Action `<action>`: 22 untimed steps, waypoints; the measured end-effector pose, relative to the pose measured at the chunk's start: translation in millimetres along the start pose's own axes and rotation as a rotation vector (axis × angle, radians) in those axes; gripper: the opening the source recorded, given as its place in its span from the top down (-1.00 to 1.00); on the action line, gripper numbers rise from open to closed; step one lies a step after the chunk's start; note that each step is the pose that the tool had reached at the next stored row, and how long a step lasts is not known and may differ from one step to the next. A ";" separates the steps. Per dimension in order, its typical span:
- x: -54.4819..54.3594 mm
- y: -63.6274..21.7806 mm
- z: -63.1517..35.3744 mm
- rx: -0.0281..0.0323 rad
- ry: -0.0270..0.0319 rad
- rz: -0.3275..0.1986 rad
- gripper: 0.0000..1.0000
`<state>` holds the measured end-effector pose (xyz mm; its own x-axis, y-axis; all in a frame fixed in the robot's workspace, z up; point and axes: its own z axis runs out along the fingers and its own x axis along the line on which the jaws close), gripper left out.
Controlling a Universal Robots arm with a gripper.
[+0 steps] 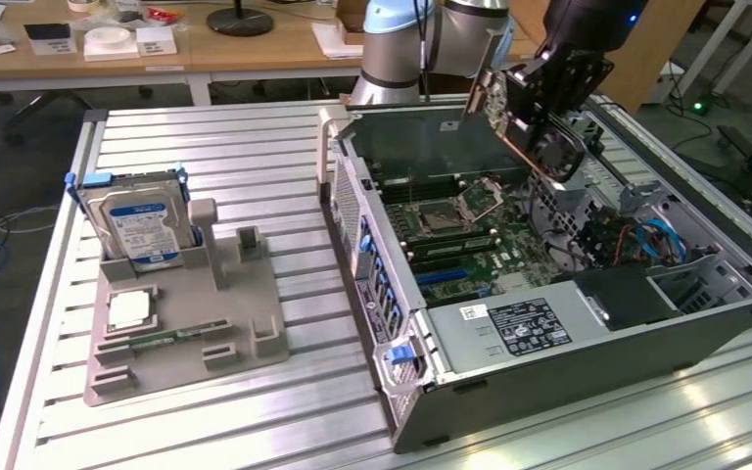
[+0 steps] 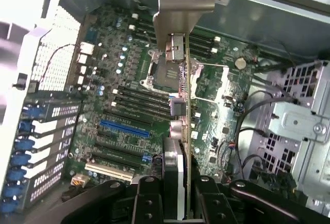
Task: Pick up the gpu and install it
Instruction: 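Insert the gpu into the slot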
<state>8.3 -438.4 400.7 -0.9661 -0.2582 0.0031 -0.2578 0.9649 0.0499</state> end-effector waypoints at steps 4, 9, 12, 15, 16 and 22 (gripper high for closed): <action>0.0 0.0 0.0 0.0002 0.0028 -0.057 0.43; 0.0 0.0 0.0 0.0004 0.0063 -0.125 0.43; 0.0 0.0 0.0 0.0005 0.0084 -0.168 0.43; 0.0 0.0 0.0 0.0007 0.0105 -0.210 0.43; 0.0 0.0 0.0 0.0007 0.0112 -0.224 0.43; 0.0 0.0 0.0 0.0009 0.0148 -0.296 0.43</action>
<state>8.3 -438.4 400.7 -0.8487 -0.5289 0.0032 -0.5281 0.8477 0.0499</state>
